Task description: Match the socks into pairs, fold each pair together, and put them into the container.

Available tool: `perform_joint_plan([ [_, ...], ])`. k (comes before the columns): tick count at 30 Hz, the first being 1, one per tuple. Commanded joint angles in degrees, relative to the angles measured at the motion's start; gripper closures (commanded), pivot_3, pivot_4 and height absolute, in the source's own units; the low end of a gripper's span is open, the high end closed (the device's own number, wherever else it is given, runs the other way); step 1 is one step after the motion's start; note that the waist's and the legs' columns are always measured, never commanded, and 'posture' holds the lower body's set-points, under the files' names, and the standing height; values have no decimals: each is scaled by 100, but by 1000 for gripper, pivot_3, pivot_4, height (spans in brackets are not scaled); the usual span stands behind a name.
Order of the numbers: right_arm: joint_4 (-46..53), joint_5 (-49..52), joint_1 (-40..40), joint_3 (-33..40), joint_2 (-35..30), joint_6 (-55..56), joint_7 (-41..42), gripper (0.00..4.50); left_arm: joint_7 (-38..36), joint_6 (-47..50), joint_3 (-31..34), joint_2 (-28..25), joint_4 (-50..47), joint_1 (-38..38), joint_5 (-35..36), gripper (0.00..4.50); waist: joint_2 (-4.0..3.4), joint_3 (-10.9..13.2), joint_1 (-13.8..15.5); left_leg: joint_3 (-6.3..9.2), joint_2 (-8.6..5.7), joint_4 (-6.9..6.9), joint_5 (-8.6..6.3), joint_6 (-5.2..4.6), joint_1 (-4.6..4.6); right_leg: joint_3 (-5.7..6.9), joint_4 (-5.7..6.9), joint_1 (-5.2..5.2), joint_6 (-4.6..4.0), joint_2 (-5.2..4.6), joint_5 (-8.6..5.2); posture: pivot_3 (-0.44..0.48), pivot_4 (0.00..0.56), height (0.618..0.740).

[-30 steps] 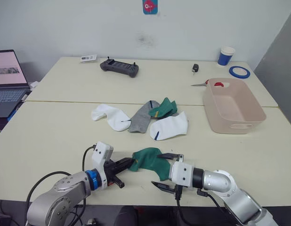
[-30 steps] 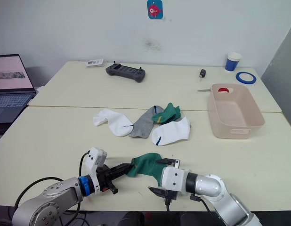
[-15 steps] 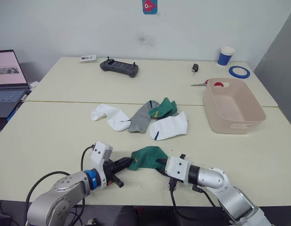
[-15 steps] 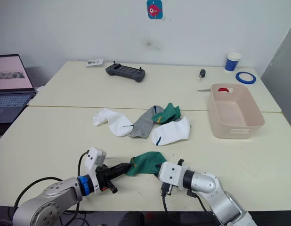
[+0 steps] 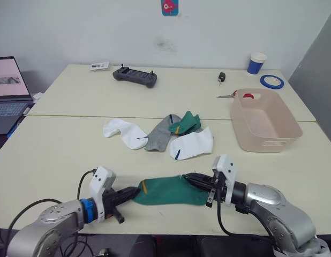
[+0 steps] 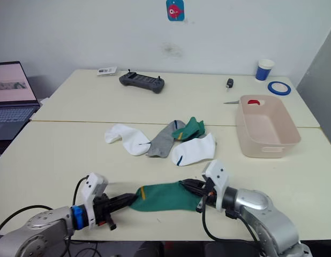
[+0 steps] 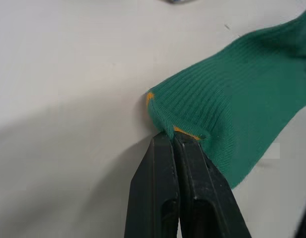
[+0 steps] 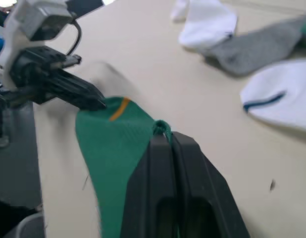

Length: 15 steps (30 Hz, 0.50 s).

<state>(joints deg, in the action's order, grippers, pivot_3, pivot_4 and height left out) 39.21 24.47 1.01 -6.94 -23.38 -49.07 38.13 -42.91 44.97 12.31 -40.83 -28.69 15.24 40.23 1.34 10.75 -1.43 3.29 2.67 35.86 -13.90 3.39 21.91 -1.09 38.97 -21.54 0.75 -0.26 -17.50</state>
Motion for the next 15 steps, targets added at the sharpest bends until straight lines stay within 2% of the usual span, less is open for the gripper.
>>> perform_joint_plan([
  [1, -156, -449, 203, -198, -152, 474, -319, 4482, 21, -361, -87, 125, 160, -107, -228, 4500, -1, 0, 8, 0, -2, 1, 0, 0, 1, 0, 0, -1, -2, -1, -1, 0, 150, 740],
  [5, -544, -683, 473, -177, -38, 875, -652, 4482, 196, -961, -320, 326, 479, -276, -829, 4500, -1, -1, -9, -5, -1, 2, 0, 0, 1, -6, -1, -3, -30, 0, -14, 0, 150, 740],
  [10, -898, -693, 507, 185, 67, 1267, -844, 4482, 102, -1233, -404, 356, 607, -235, -1045, 4500, 0, -2, -12, -7, 2, -1, 0, 0, 6, -7, 0, -9, -1, 6, 2, 0, 150, 740],
  [13, -1005, -641, 385, 348, 92, 1307, -913, 3849, 118, -1297, -384, 400, 611, -131, -1083, 4500, 0, -2, -12, -8, 3, -1, 0, 0, 6, -7, 0, -10, -1, 6, 2, 0, 150, 740],
  [15, -1028, -590, 340, 425, 52, 1296, -878, 3162, 164, -1323, -376, 440, 581, -69, -1089, 4500, 0, -2, -12, -9, 2, -1, 0, 0, 6, -8, 0, -10, -1, 6, 2, 0, 150, 740],
])
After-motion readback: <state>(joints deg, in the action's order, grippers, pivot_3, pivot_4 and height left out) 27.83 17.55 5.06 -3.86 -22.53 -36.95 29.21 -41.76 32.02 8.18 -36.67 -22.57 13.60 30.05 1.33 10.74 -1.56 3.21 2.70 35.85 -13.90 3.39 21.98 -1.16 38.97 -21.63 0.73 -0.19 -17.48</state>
